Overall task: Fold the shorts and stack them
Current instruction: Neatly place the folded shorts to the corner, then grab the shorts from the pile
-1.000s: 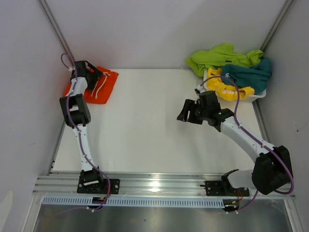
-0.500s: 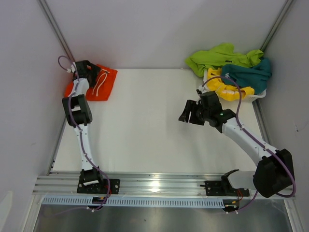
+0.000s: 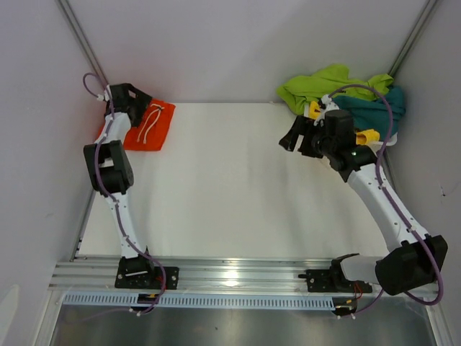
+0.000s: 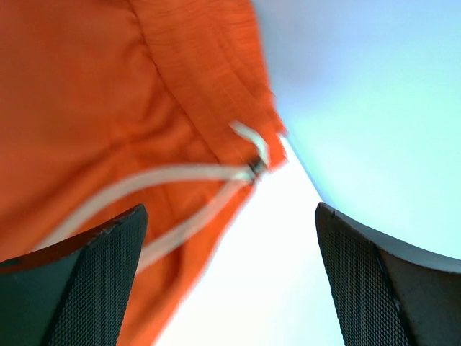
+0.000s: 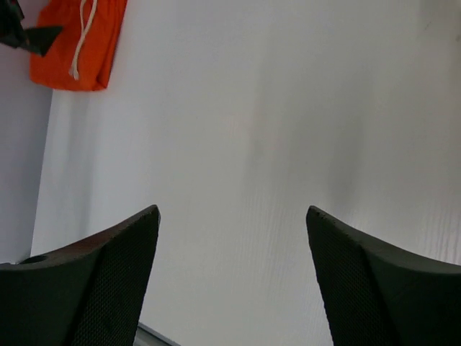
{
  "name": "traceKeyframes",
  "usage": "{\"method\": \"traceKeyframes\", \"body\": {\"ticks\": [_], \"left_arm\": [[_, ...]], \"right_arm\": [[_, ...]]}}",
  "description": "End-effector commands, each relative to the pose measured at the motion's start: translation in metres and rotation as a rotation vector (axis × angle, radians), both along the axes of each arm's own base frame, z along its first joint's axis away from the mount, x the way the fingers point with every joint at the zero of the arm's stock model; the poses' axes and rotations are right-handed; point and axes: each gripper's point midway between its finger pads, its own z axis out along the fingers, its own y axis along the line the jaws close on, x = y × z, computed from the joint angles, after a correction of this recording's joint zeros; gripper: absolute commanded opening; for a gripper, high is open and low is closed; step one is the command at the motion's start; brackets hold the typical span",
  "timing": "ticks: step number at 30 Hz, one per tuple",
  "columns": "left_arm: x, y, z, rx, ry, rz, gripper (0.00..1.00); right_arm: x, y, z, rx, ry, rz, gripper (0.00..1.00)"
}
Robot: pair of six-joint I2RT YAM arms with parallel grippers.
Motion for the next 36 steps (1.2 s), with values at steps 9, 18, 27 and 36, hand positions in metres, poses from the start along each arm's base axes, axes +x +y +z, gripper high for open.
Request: {"method": "traceKeyframes", "body": {"ticks": [9, 18, 27, 36], "left_arm": [[-0.126, -0.073, 0.136, 0.07, -0.136, -0.233, 0.99], [-0.25, -0.188, 0.148, 0.16, -0.255, -0.448, 0.99], [-0.323, -0.211, 0.103, 0.201, -0.231, -0.563, 0.99], [-0.344, -0.203, 0.095, 0.268, -0.223, -0.596, 0.99]], "right_arm": [[0.024, -0.037, 0.054, 0.017, -0.122, -0.088, 0.91], [0.085, -0.109, 0.02, -0.049, -0.024, -0.351, 0.88], [0.138, -0.178, -0.028, -0.2, 0.061, -0.551, 0.78], [0.164, -0.193, -0.057, -0.189, 0.075, -0.625, 0.77]]}}
